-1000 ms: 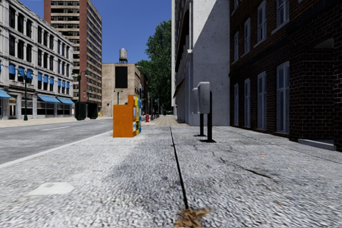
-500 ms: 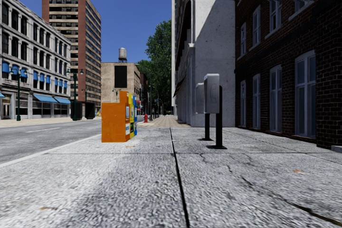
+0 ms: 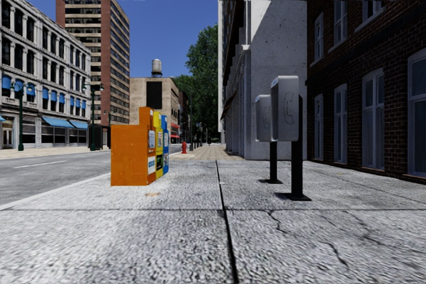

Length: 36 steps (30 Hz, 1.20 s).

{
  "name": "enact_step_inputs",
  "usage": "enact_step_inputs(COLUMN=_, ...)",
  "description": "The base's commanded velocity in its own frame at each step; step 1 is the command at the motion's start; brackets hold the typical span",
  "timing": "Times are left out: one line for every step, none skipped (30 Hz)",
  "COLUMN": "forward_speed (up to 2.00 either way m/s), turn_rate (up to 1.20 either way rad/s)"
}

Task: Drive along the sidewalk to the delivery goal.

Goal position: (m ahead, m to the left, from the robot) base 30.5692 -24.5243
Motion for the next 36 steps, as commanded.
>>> enact_step_inputs(forward_speed=2.00, turn_rate=0.00)
enact_step_inputs(forward_speed=2.00, turn_rate=0.00)
enact_step_inputs(forward_speed=2.00, turn_rate=0.00)
enact_step_inputs(forward_speed=2.00, turn_rate=0.00)
enact_step_inputs(forward_speed=2.00, turn_rate=0.00)
enact_step_inputs(forward_speed=2.00, turn_rate=0.00)
enact_step_inputs(forward_speed=2.00, turn_rate=0.00)
enact_step_inputs(forward_speed=2.00, turn_rate=0.00)
enact_step_inputs(forward_speed=2.00, turn_rate=0.00)
enact_step_inputs(forward_speed=2.00, turn_rate=0.00)
enact_step_inputs(forward_speed=2.00, turn_rate=0.00)
enact_step_inputs(forward_speed=2.00, turn_rate=0.00)
enact_step_inputs(forward_speed=2.00, turn_rate=0.00)
enact_step_inputs(forward_speed=2.00, turn_rate=0.00)
enact_step_inputs(forward_speed=2.00, turn_rate=0.00)
enact_step_inputs(forward_speed=2.00, turn_rate=0.00)
enact_step_inputs(forward_speed=2.00, turn_rate=0.00)
enact_step_inputs(forward_speed=2.00, turn_rate=0.00)
enact_step_inputs(forward_speed=2.00, turn_rate=0.00)
enact_step_inputs(forward_speed=2.00, turn_rate=0.00)
enact_step_inputs(forward_speed=2.00, turn_rate=0.00)
enact_step_inputs(forward_speed=2.00, turn_rate=0.00)
enact_step_inputs(forward_speed=2.00, turn_rate=0.00)
enact_step_inputs(forward_speed=2.00, turn_rate=0.00)
enact_step_inputs(forward_speed=2.00, turn_rate=0.00)
enact_step_inputs(forward_speed=2.00, turn_rate=0.00)
enact_step_inputs(forward_speed=2.00, turn_rate=0.00)
enact_step_inputs(forward_speed=2.00, turn_rate=0.00)
enact_step_inputs(forward_speed=2.00, turn_rate=0.00)
enact_step_inputs(forward_speed=2.00, turn_rate=0.00)
enact_step_inputs(forward_speed=2.00, turn_rate=0.25)
enact_step_inputs(forward_speed=2.00, turn_rate=0.25)
enact_step_inputs(forward_speed=2.00, turn_rate=0.47)
enact_step_inputs(forward_speed=2.00, turn_rate=0.00)
enact_step_inputs(forward_speed=2.00, turn_rate=0.00)
enact_step_inputs(forward_speed=2.00, turn_rate=0.00)
